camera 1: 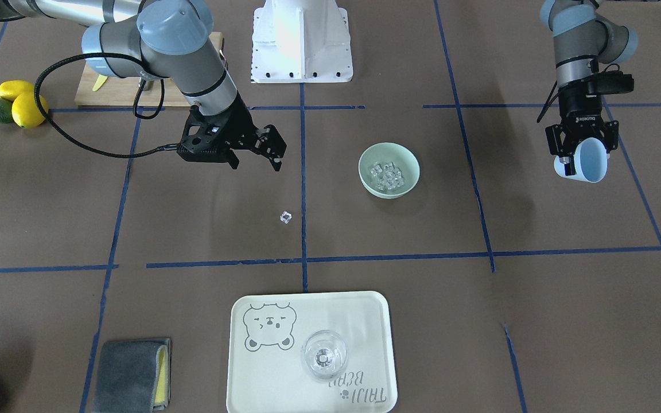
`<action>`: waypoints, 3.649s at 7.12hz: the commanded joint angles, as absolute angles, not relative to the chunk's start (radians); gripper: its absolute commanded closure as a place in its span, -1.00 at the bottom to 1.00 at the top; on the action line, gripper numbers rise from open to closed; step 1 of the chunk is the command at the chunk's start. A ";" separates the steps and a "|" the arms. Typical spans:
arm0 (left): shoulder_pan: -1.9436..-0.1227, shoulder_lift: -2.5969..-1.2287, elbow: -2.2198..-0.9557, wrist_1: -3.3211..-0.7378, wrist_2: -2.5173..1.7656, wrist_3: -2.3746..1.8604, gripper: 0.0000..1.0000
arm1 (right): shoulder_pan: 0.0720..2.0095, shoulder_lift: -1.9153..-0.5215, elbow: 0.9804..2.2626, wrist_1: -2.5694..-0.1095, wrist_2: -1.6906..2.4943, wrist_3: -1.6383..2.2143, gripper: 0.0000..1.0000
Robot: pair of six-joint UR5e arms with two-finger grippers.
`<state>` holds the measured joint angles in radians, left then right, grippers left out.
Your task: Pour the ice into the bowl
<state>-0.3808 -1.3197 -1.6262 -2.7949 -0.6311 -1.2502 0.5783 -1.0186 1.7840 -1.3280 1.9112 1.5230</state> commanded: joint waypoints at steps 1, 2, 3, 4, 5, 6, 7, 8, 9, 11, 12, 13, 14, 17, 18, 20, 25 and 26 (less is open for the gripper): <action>-0.361 -1.362 -1.531 -2.793 -0.563 -1.299 1.00 | 0.578 -1.019 1.784 -1.327 1.911 1.523 -1.00; -0.336 -1.364 -1.507 -2.793 -0.533 -1.345 1.00 | 0.578 -1.017 1.784 -1.327 1.911 1.523 -1.00; -0.315 -1.364 -1.494 -2.786 -0.517 -1.365 1.00 | 0.578 -1.017 1.784 -1.327 1.911 1.523 -1.00; -0.299 -1.365 -1.493 -2.781 -0.506 -1.367 1.00 | 0.578 -1.017 1.786 -1.328 1.910 1.523 -1.00; -0.296 -1.365 -1.491 -2.780 -0.506 -1.368 1.00 | 0.578 -1.017 1.787 -1.328 1.910 1.523 -1.00; -0.288 -1.367 -1.485 -2.780 -0.506 -1.367 1.00 | 0.578 -1.017 1.787 -1.328 1.910 1.523 -1.00; -0.288 -1.370 -1.485 -2.780 -0.506 -1.368 -0.48 | 0.578 -1.017 1.787 -1.327 1.910 1.523 -1.00; -0.290 -1.370 -1.467 -2.780 -0.471 -1.370 -0.99 | 0.578 -1.017 1.787 -1.327 1.911 1.523 -1.00; -0.290 -1.370 -1.451 -2.780 -0.460 -1.370 -1.00 | 0.578 -1.017 1.787 -1.327 1.911 1.523 -1.00; -0.290 -1.370 -1.454 -2.783 -0.460 -1.367 -1.00 | 0.578 -1.017 1.786 -1.327 1.911 1.523 -1.00; -0.291 -1.364 -1.465 -2.783 -0.463 -1.352 -1.00 | 0.577 -1.019 1.784 -1.327 1.910 1.523 -1.00; -0.293 -1.362 -1.471 -2.790 -0.469 -1.323 -1.00 | 0.575 -1.019 1.786 -1.327 1.910 1.523 -1.00; -0.293 -1.358 -1.479 -2.792 -0.469 -1.319 -1.00 | 0.575 -1.019 1.786 -1.327 1.910 1.523 -1.00; -0.296 -1.339 -1.515 -2.793 -0.471 -1.307 -1.00 | 0.574 -1.019 1.786 -1.327 1.910 1.523 -1.00; -0.296 -1.338 -1.532 -2.793 -0.471 -1.305 -1.00 | 0.572 -1.017 1.786 -1.328 1.910 1.523 -1.00; -0.299 -1.286 -1.639 -2.793 -0.503 -1.237 -1.00 | 0.563 -0.990 1.781 -1.336 1.902 1.525 -1.00; -0.492 -1.284 -1.796 -2.786 -0.729 -0.813 -1.00 | 0.437 -0.739 1.535 -1.336 1.726 1.621 -1.00; -0.571 -1.288 -1.807 -2.781 -0.817 -0.714 -1.00 | 0.420 -0.671 1.444 -1.336 1.711 1.623 -1.00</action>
